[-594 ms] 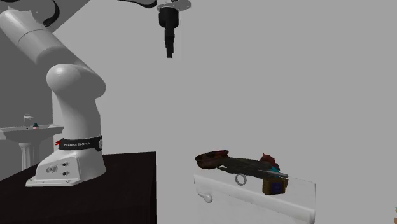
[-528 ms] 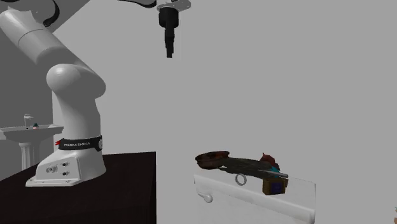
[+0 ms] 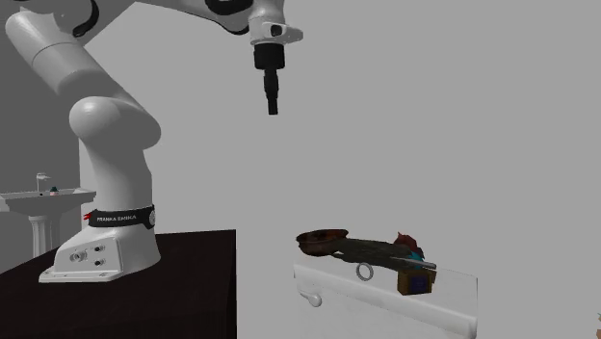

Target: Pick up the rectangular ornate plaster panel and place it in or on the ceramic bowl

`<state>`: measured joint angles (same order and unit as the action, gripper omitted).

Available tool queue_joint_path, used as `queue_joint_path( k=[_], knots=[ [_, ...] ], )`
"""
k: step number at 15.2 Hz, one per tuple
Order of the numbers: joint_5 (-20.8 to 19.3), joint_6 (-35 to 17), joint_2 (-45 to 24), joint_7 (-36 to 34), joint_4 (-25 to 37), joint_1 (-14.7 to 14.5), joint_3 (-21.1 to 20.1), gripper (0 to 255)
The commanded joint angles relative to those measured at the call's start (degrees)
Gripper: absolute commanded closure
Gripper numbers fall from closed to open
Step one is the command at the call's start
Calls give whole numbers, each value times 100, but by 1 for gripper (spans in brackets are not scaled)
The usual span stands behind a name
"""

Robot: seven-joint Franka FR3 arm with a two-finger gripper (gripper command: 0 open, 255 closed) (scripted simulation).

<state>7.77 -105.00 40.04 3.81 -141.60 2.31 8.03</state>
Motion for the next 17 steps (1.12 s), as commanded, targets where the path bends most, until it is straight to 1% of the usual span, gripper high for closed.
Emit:
queue_joint_path(
  k=[1,6,8,10,13,15,17],
  knots=[
    [146,-508,-258,95,-183,22,169,0],
    [698,-1709,-960,384,-579,-62,537,0],
    [1012,-2174,-1314,576,-667,-156,707,0],
    [1408,-2613,-1708,831,-708,-293,895,0],
    [2206,-3182,-2371,1370,-668,-574,1207,0],
    [2900,-3460,-2862,1850,-565,-786,1412,0],
    [3712,-3623,-3391,2412,-395,-967,1578,0]
  ],
)
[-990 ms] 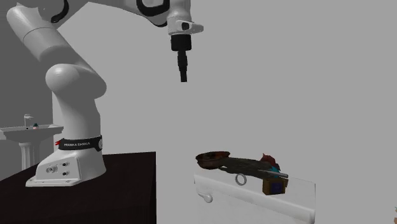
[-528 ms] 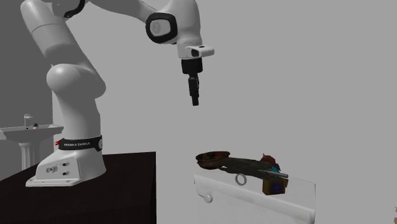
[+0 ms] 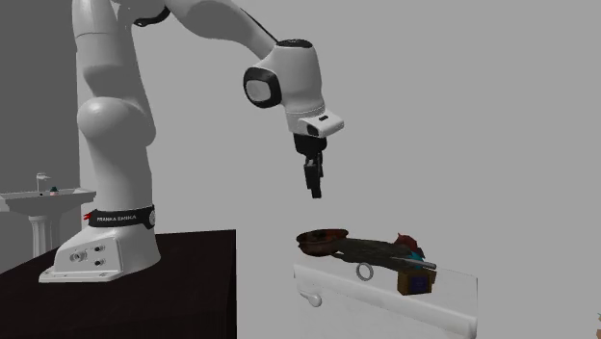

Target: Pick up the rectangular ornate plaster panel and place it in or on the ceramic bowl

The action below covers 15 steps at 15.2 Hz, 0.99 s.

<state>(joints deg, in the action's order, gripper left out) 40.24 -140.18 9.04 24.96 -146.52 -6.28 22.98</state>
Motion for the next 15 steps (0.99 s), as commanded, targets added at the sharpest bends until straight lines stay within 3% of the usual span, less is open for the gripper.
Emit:
queue_joint_path(
  k=[1,4,8,12,15],
  knots=[
    [897,-140,-567,594,204,-167,136,0],
    [2168,-88,-1411,1439,592,-187,155,0],
    [3584,169,-2496,2288,1193,37,-34,0],
    [4671,469,-3505,2817,1852,339,-292,0],
    [5259,656,-4148,3032,2328,539,-468,0]
  ],
)
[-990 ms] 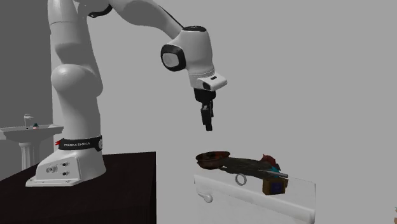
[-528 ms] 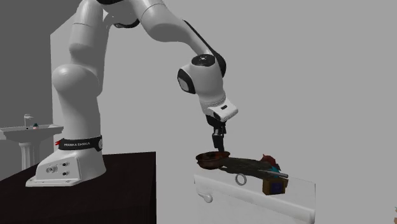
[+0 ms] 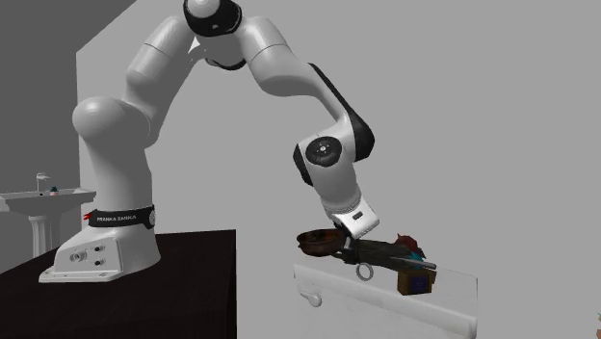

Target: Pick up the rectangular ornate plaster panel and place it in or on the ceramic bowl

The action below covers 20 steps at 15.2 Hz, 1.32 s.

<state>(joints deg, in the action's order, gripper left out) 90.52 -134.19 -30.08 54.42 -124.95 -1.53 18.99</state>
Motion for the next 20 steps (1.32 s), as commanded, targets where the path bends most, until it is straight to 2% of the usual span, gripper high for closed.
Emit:
queue_joint_path(
  k=[1,8,15,16,20],
  knots=[
    [285,40,-305,102,226,55,-100,0],
    [614,-72,-767,187,606,-11,-285,0],
    [614,-72,-767,187,606,-11,-285,0],
    [614,-72,-767,188,605,-11,-285,255],
    [613,-72,-766,187,605,-10,-284,255]
  ],
)
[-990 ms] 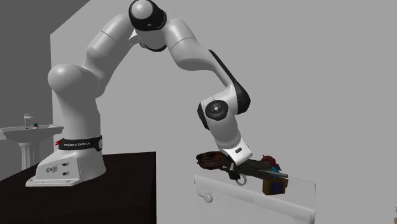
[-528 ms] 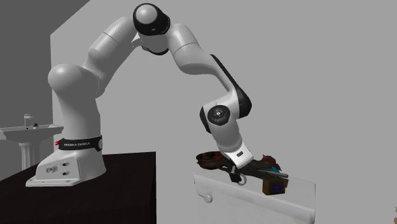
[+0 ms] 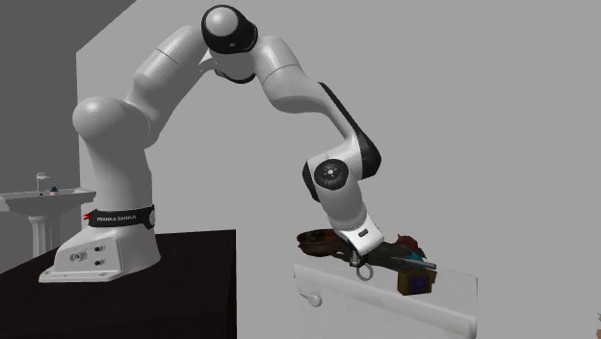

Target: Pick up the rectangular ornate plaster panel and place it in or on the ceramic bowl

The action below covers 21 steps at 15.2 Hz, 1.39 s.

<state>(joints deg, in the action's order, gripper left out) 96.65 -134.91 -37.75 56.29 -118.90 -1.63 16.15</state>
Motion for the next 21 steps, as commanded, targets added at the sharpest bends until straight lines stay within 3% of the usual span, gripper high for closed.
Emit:
queue_joint_path(
  k=[1,5,21],
  knots=[
    [0,0,0,0,0,0,0,255],
    [1,0,0,-1,1,-1,-1,255],
    [-904,-99,1197,-936,-519,-236,262,255]
  ],
)
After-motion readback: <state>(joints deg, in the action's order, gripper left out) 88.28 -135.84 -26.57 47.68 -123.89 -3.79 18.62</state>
